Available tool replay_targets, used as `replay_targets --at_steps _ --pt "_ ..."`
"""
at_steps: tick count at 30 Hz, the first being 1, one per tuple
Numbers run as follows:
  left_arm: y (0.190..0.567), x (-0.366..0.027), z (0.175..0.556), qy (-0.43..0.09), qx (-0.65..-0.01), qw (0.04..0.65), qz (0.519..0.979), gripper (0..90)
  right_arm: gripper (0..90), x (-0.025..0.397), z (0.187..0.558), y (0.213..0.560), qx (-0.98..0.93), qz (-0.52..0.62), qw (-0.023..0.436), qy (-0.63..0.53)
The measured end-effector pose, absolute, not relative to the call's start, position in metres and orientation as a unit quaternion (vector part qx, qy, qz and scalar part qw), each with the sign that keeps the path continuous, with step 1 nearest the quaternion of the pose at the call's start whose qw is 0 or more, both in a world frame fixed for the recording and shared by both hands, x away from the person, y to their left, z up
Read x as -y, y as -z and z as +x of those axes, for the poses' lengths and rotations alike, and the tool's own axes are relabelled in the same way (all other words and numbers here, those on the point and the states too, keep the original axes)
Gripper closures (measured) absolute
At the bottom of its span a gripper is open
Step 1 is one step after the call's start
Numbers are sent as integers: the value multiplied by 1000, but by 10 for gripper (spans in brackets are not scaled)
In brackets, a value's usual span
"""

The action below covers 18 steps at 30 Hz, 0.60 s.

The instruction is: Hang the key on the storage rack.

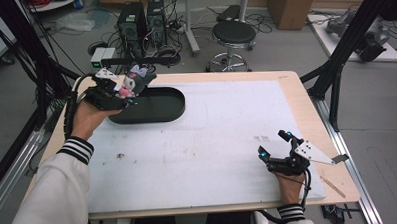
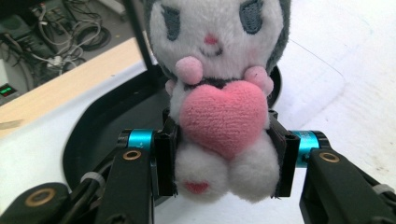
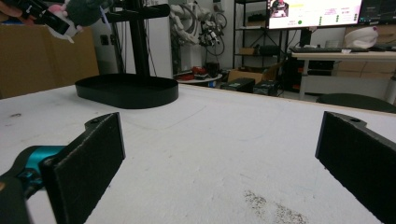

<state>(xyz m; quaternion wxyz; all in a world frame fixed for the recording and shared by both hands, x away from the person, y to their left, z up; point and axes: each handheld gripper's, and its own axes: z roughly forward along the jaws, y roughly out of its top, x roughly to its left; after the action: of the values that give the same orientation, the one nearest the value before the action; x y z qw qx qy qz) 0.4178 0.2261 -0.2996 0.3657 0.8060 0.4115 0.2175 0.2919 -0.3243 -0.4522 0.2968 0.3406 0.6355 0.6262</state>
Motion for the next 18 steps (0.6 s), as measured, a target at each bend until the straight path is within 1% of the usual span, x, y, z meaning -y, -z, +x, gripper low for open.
replay_targets --at_steps 18 --pt "285 -251 428 -237 -456 360 779 557 3 324 291 452 -633 341 295 -629"
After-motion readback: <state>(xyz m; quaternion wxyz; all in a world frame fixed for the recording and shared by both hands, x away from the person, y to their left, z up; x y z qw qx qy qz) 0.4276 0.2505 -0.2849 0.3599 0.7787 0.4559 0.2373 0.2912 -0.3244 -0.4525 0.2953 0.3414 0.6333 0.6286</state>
